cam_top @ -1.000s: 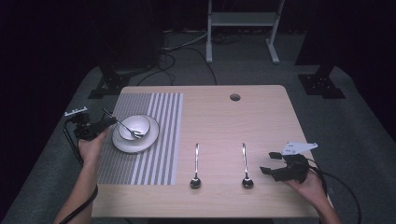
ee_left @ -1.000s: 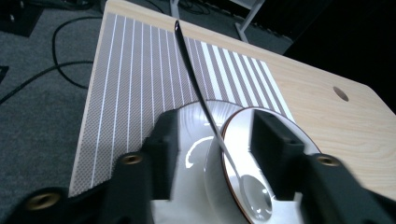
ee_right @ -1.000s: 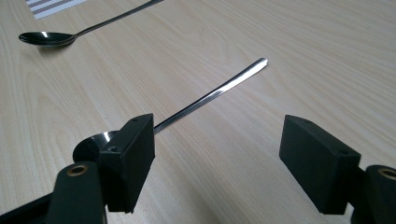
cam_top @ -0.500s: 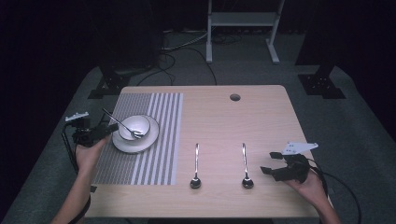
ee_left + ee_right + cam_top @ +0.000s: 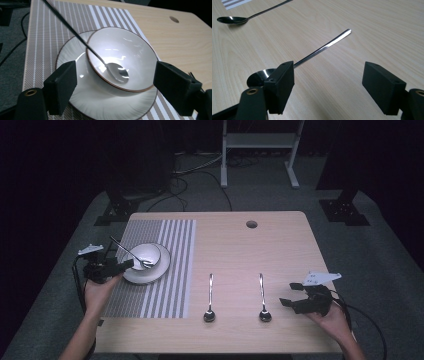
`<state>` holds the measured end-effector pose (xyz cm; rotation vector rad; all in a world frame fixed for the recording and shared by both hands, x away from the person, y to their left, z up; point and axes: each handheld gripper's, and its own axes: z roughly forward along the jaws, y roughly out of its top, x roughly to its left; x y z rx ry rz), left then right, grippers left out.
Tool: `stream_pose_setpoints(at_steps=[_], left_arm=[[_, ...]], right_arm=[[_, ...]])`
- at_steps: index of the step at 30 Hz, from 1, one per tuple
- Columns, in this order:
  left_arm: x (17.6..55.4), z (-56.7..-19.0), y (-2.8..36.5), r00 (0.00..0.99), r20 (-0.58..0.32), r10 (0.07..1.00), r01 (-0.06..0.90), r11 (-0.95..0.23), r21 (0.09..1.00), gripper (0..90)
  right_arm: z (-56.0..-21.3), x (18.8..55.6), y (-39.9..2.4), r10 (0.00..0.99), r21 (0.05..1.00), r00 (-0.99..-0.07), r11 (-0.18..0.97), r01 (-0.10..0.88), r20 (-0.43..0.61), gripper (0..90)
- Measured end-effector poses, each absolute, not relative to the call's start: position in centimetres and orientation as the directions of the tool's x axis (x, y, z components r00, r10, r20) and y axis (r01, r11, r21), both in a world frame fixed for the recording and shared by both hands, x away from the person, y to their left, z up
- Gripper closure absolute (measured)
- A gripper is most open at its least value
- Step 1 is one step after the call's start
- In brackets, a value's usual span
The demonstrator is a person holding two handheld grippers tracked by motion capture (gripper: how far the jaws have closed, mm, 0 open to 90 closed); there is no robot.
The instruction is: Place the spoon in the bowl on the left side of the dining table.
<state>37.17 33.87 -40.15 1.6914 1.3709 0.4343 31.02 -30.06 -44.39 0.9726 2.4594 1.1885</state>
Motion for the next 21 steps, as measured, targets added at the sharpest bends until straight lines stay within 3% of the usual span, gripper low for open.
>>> stream_pose_setpoints(at_steps=[21], left_arm=[[36.4,-39.4,28.5,0.471,-0.196,0.860,0.571,-0.128,0.811,10.4]], right_arm=[[-44.4,31.0,-30.1,0.659,0.767,-0.749,0.447,0.460,0.065,24.5]])
